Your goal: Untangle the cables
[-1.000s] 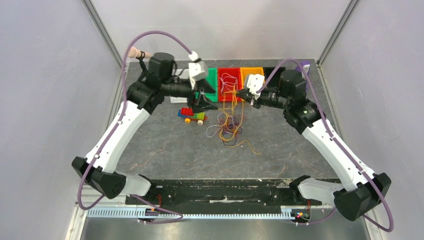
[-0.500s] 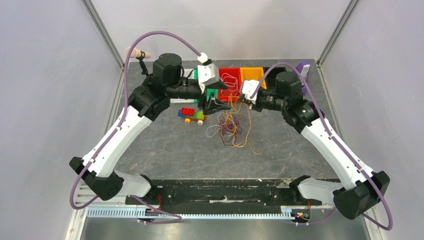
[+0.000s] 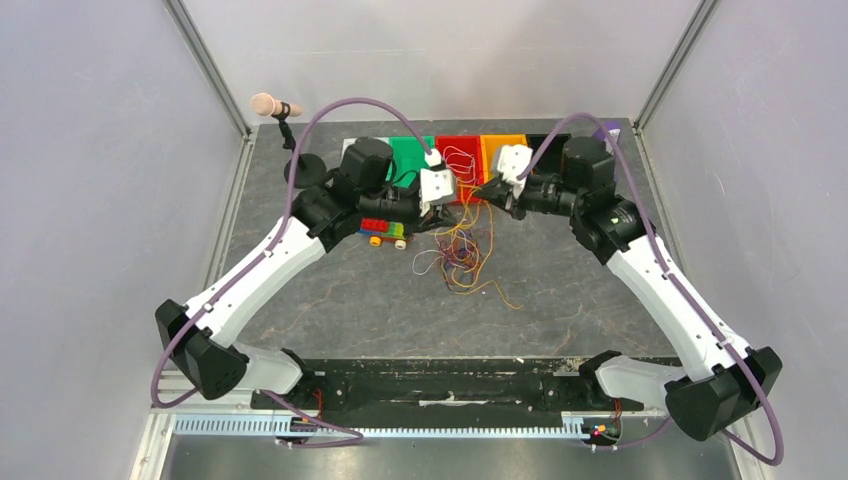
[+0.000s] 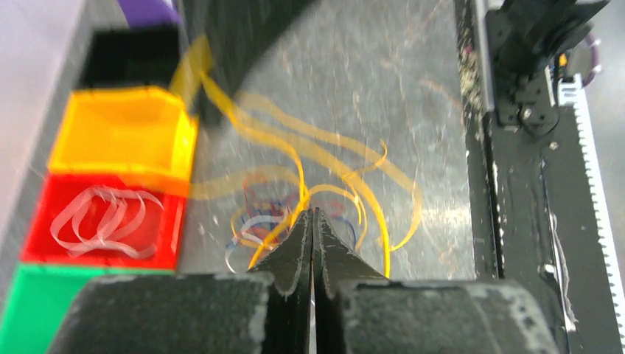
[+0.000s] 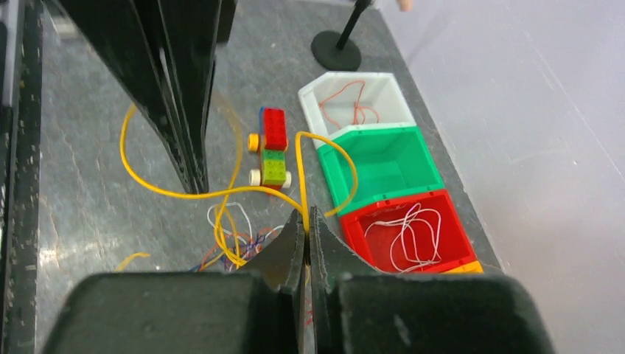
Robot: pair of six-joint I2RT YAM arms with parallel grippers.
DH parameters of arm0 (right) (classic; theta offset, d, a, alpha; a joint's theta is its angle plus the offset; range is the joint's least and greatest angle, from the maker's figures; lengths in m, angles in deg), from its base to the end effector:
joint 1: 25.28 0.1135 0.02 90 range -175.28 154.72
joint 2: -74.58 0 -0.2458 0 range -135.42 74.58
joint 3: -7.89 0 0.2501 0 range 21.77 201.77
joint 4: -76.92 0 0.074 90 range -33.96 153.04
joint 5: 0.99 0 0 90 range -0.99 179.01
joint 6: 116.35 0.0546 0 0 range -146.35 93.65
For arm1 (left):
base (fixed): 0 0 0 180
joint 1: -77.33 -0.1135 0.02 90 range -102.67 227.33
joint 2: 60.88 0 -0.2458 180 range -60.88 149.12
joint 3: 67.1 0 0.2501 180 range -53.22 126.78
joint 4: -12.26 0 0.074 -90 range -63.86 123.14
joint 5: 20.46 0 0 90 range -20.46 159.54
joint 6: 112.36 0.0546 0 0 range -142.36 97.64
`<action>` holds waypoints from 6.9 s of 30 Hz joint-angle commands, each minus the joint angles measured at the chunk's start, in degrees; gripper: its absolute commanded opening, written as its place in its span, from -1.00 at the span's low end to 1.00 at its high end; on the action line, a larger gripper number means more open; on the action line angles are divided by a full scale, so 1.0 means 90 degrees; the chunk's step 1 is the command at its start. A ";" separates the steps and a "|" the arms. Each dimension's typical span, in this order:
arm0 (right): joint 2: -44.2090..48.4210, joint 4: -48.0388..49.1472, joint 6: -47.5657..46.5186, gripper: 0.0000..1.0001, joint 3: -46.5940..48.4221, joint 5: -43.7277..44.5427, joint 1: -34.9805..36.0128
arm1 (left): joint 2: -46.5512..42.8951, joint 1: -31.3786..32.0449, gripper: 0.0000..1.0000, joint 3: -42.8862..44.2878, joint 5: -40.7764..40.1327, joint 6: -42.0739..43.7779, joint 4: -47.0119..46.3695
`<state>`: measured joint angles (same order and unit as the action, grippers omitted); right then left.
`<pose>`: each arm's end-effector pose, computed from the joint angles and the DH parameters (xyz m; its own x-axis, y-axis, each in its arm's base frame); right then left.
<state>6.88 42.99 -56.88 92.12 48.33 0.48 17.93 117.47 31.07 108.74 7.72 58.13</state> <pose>0.2337 0.1523 0.3776 0.2200 -0.3216 -0.9210 -0.9032 0.2894 -0.3168 0.2165 -0.2277 0.3856 0.1718 0.3632 -0.9157 0.9775 0.0529 0.2044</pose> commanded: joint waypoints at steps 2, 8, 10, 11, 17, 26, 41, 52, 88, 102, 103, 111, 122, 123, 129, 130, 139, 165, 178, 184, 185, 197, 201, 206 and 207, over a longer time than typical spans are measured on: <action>0.0268 0.2009 0.2591 -1.00 0.0178 -0.1346 -0.0688 | -0.0243 -0.0522 -0.95 -0.1167 -0.0219 -0.0977 -0.1352; 0.0558 0.5411 0.5807 -1.00 -0.0926 -0.1740 -0.0968 | -0.0296 -0.0506 -0.95 -0.1888 0.0379 -0.2364 -0.2694; 0.0507 0.5424 0.5909 -1.00 -0.0979 -0.1765 -0.1060 | -0.0578 -0.0535 -0.89 -0.1914 0.0400 -0.2345 -0.2631; 0.0513 0.5342 0.5823 -1.00 -0.1009 -0.1778 -0.1141 | -0.0788 -0.0631 -0.61 -0.1948 0.0300 -0.2317 -0.2584; 0.0687 0.3578 0.3720 -1.00 -0.0976 -0.1599 -0.1285 | -0.1807 -0.2006 0.52 -0.1274 0.0554 -0.1912 -0.1036; 0.0477 0.2415 0.2046 -1.00 -0.0803 -0.1932 -0.1136 | -0.0659 -0.1770 0.59 0.0844 0.1132 -0.0993 -0.0067; 0.0598 0.1236 0.0421 -1.00 -0.0545 -0.0684 -0.0178 | 0.0470 -0.0054 0.60 0.0555 0.0183 -0.2510 -0.1820; 0.1046 0.4121 0.3369 -1.00 -0.1344 -0.0675 -0.0176 | 0.0032 0.0011 0.60 -0.1865 0.0247 -0.5126 -0.5540; 0.0652 0.2818 0.7829 -1.00 -0.0453 0.2523 -0.1602 | -0.0743 0.0438 -0.95 -0.3046 -0.3757 -0.2717 -0.3771; -0.0479 -0.2241 0.7493 -1.00 0.0469 0.4163 -0.1602 | -0.0958 0.0876 -0.96 -0.4256 -0.5839 0.3522 -0.6384; -0.0422 -0.2245 0.7500 -1.00 0.0180 0.4069 -0.1607 | -0.0982 0.0926 -0.95 -0.4372 -0.5761 0.3958 -0.6708; -0.0502 -0.2419 0.7801 -1.00 -0.1443 0.2829 -0.1446 | -0.1140 0.1650 -0.96 -0.5130 -0.3932 0.7296 -0.8436; -0.0914 -0.2235 0.7881 -1.00 -0.1591 0.1867 -0.1153 | -0.1081 0.2100 -0.95 -0.4891 -0.2894 0.8940 -0.8281; -0.0941 -0.2104 0.7769 -1.00 -0.1166 0.1848 -0.1202 | -0.1191 0.2102 -0.90 -0.4933 -0.3130 0.8797 -0.7993; -0.1199 -0.1222 0.7237 -1.00 0.1179 0.1894 -0.1846 | -0.2155 0.2102 0.42 -0.4995 -0.4324 0.7112 -0.5553; -0.1198 -0.0993 0.7179 -1.00 0.1371 0.1906 -0.1891 | -0.2295 0.2102 0.45 -0.5008 -0.4590 0.6766 -0.5279; -0.1632 0.0325 0.6363 -1.00 0.2281 0.2492 -0.2049 | -0.3155 0.2096 0.52 -0.4352 -0.4800 0.3338 -0.2456; -0.3509 0.3873 0.4849 -1.00 0.1603 0.2985 -0.2295 | -0.2545 0.1538 0.57 -0.3711 -0.5283 0.1907 -0.2717; -0.4075 0.4362 0.4058 -1.00 0.0953 0.3081 -0.2436 | -0.2385 0.1274 0.57 -0.3644 -0.5118 0.1906 -0.2772; -0.4391 0.4767 0.2900 -1.00 0.0481 0.3489 -0.2291 | -0.2304 0.1211 0.57 -0.3555 -0.5084 0.1797 -0.2724; -0.4433 0.4842 0.2747 -1.00 0.0411 0.3614 -0.2252 | -0.2284 0.1214 0.57 -0.3550 -0.5080 0.1795 -0.2724; -0.5290 0.6350 0.2212 -1.00 0.0851 0.4394 -0.1907 | -0.2142 0.1108 0.57 -0.3460 -0.5195 0.1659 -0.2707; -0.5477 0.6726 0.2012 -1.00 0.1168 0.4374 -0.1906 | -0.2129 0.1005 0.57 -0.3401 -0.5167 0.1609 -0.2651; -0.5251 0.7106 0.2099 -1.00 0.0927 0.4063 -0.1915 | -0.2114 0.0912 0.57 -0.3389 -0.5130 0.1535 -0.2618; -0.5114 0.7263 0.2114 -1.00 0.0758 0.3997 -0.1917 | -0.2123 0.0904 0.57 -0.3389 -0.5127 0.1533 -0.2616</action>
<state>-42.63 100.62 -37.53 99.72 86.05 -16.61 -1.29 126.13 -1.89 62.17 24.95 35.09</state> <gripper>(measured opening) 0.007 0.783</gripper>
